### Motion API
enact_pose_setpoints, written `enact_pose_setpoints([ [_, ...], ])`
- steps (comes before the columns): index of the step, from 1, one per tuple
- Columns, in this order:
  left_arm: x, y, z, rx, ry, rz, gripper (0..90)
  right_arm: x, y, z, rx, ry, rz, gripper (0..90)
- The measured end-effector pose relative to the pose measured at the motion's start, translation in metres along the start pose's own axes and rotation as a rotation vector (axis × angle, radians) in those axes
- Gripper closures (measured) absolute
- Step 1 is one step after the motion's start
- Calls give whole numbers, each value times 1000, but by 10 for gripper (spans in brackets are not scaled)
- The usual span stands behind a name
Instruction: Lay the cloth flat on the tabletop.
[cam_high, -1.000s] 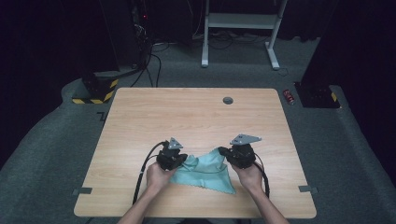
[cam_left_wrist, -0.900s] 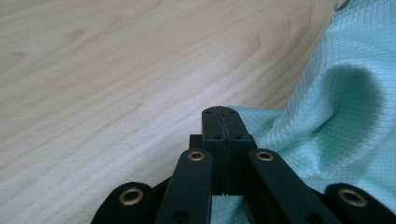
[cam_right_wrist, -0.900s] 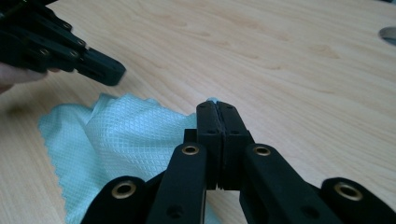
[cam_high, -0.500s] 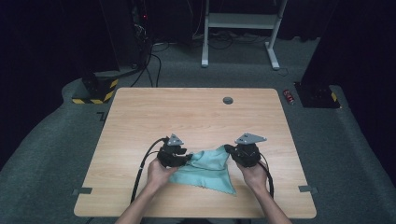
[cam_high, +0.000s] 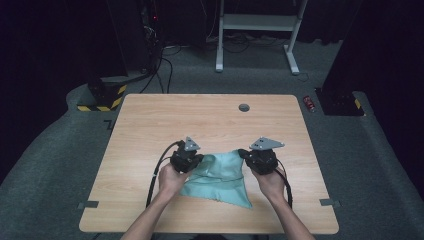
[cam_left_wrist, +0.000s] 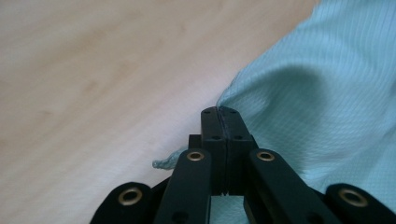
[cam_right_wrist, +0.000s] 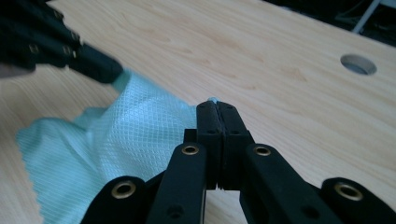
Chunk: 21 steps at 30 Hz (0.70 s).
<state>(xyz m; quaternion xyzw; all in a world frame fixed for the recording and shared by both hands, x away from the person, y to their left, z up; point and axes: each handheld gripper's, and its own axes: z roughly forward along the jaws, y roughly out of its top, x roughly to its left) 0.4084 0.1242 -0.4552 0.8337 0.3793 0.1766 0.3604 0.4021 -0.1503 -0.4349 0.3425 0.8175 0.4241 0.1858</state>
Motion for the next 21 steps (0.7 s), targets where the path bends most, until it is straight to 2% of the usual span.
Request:
enact_pose_setpoints([
  [1, 1, 2, -7, -15, 14, 9, 896, 2, 2, -1, -4, 6, -3, 890],
  [2, 1, 2, -13, -5, 24, 24, 895, 5, 4, -1, -7, 15, -7, 889],
  [4, 1, -2, -12, 56, 32, 45, 892, 17, 5, 5, 3, 42, -35, 887],
  [6, 0, -12, -4, 116, 41, 59, 892, 26, 2, 16, 34, 73, -43, 885],
  [10, 3, -32, 13, 191, 28, 26, 890, 47, -14, 50, 158, 138, -91, 838],
  [13, 2, -42, 17, 201, 24, 24, 889, 56, -23, 62, 196, 198, -107, 793],
  [15, 1, -46, 17, 190, 24, 21, 889, 55, -24, 56, 169, 239, -97, 754],
  [16, 1, -49, 17, 179, 24, 11, 888, 52, -23, 52, 154, 242, -89, 747],
  [19, 2, -53, 16, 155, 21, -2, 888, 37, -20, 37, 89, 228, -25, 740],
  [21, 2, -55, 16, 143, 24, -5, 888, 24, -18, 30, 59, 192, 13, 745],
])
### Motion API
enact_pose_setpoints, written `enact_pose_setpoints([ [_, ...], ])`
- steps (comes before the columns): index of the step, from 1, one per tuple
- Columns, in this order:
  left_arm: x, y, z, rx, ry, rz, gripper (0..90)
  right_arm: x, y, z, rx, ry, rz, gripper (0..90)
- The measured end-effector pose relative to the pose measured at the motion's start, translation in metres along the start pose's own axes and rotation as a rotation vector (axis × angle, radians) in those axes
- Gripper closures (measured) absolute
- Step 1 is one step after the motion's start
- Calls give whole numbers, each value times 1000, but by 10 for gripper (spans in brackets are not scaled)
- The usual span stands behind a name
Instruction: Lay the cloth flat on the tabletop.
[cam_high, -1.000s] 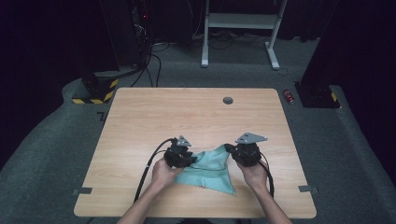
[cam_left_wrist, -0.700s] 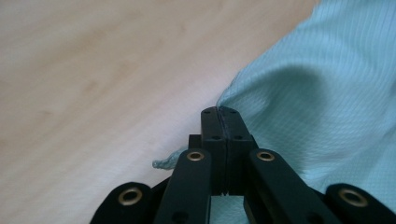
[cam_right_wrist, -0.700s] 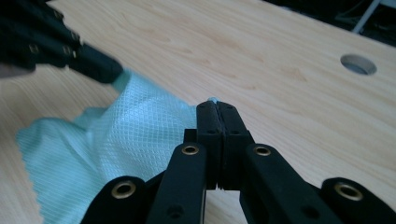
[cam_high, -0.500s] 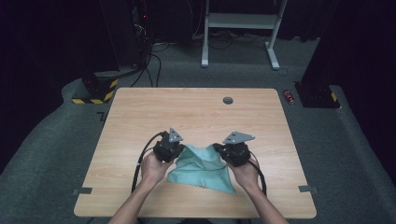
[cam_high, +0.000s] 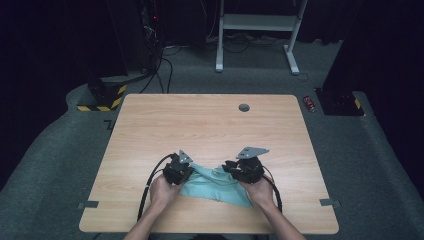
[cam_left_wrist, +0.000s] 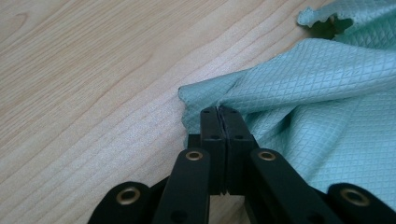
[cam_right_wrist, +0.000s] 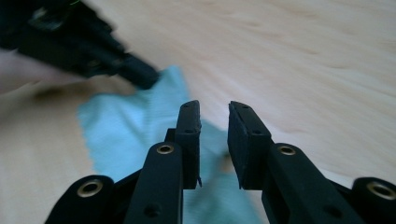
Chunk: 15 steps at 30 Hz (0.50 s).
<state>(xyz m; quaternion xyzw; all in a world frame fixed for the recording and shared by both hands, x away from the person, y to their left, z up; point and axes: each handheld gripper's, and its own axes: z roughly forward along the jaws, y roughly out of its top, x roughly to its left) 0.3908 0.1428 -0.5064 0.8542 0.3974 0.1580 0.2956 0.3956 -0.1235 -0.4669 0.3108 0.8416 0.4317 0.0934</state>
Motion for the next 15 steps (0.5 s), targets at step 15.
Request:
enact_pose_setpoints([
  [15, 1, -8, 0, -58, -10, -24, 886, -15, -8, 43, 188, -113, 47, 652],
])
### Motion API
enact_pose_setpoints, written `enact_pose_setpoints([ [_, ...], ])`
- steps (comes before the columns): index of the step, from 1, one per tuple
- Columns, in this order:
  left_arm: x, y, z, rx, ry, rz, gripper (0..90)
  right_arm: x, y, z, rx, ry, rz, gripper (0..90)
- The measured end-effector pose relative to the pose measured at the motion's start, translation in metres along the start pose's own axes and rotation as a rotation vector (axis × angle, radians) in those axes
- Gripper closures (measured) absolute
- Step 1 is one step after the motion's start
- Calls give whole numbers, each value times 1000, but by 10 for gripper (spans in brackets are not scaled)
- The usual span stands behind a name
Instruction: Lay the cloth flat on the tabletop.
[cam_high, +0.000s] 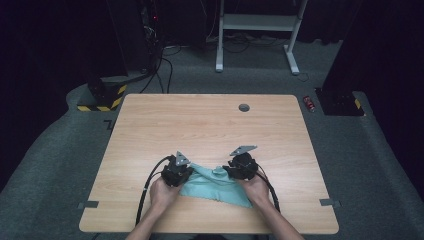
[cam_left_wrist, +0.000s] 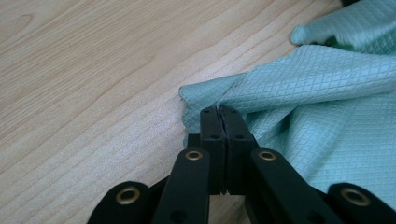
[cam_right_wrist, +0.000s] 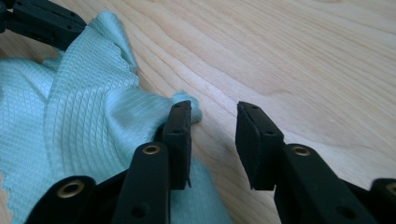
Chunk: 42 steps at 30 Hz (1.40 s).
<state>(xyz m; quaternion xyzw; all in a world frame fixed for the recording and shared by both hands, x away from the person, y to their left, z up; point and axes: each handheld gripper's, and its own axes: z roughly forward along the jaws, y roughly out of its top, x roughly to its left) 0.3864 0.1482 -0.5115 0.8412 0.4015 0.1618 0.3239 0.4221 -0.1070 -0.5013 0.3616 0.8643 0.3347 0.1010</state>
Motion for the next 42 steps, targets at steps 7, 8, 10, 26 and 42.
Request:
enact_pose_setpoints([
  [7, 0, 0, 0, -1, 2, 7, 887, 12, 6, 15, 47, -4, -73, 684],
  [8, 0, 0, 0, -3, 2, 6, 887, 14, 5, 15, 48, -11, -89, 720],
  [10, 0, 0, 0, -2, 1, 7, 886, 19, 5, 15, 53, -3, -136, 832],
  [26, 1, 7, -1, -19, -2, 12, 888, -2, 12, -20, -73, 17, -15, 835],
  [42, 2, 13, -1, -27, -5, 13, 887, 15, 15, 14, 110, 44, -89, 896],
])
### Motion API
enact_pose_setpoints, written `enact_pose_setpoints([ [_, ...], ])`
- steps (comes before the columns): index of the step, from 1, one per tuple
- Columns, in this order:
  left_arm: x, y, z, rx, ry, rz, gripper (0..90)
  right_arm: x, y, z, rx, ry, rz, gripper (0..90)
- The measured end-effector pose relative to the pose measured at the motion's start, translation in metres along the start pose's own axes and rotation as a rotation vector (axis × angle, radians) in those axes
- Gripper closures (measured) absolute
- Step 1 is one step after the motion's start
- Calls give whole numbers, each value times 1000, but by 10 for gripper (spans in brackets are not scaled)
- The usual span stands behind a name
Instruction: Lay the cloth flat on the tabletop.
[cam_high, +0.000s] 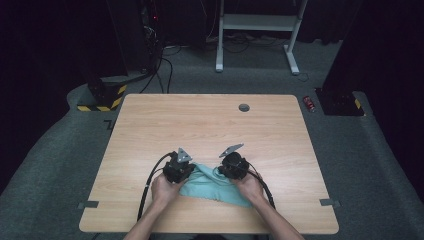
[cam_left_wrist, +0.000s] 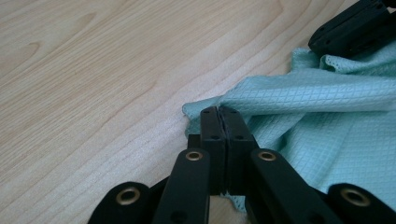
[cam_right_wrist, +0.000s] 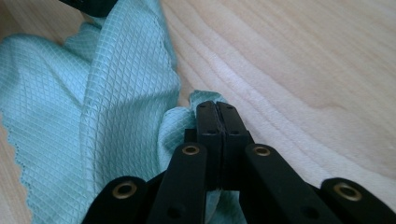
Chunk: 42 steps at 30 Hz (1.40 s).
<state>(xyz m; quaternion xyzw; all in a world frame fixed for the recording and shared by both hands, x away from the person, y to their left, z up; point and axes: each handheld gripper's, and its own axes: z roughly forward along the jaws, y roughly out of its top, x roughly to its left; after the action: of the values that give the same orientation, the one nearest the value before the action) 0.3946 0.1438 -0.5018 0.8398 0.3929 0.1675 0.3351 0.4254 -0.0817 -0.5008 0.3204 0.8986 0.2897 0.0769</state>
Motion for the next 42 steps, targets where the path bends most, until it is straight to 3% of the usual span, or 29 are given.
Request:
enact_pose_setpoints([
  [2, 1, 0, -1, -7, -6, -14, 887, -1, 0, -5, -31, -24, -5, 897],
  [7, 6, 5, -3, -14, -15, -32, 888, -13, -2, -26, -113, -78, 44, 895],
  [12, 10, 26, -4, 7, 5, 7, 887, -28, -8, -45, -174, -139, 80, 894],
  [14, 13, 34, 0, 18, 13, 16, 885, -34, -11, -51, -195, -166, 117, 894],
  [18, 20, 47, 14, 48, 31, 13, 881, -44, -12, -54, -209, -212, 159, 895],
  [24, 28, 62, 34, 71, 87, 10, 854, -62, -13, -39, -202, -288, 240, 894],
  [28, 31, 59, 46, 86, 126, -25, 792, -71, -16, -30, -186, -302, 265, 888],
  [33, 34, 51, 32, 42, 130, -58, 646, -79, -22, -37, -215, -291, 303, 786],
  [36, 36, 45, 15, 6, 115, -83, 614, -81, -26, -48, -239, -282, 303, 758],
  [38, 33, 40, 9, 2, 108, -77, 602, -80, -29, -54, -235, -273, 293, 738],
  [42, 27, 33, 10, 23, 79, -67, 593, -80, -36, -50, -202, -260, 288, 710],
])
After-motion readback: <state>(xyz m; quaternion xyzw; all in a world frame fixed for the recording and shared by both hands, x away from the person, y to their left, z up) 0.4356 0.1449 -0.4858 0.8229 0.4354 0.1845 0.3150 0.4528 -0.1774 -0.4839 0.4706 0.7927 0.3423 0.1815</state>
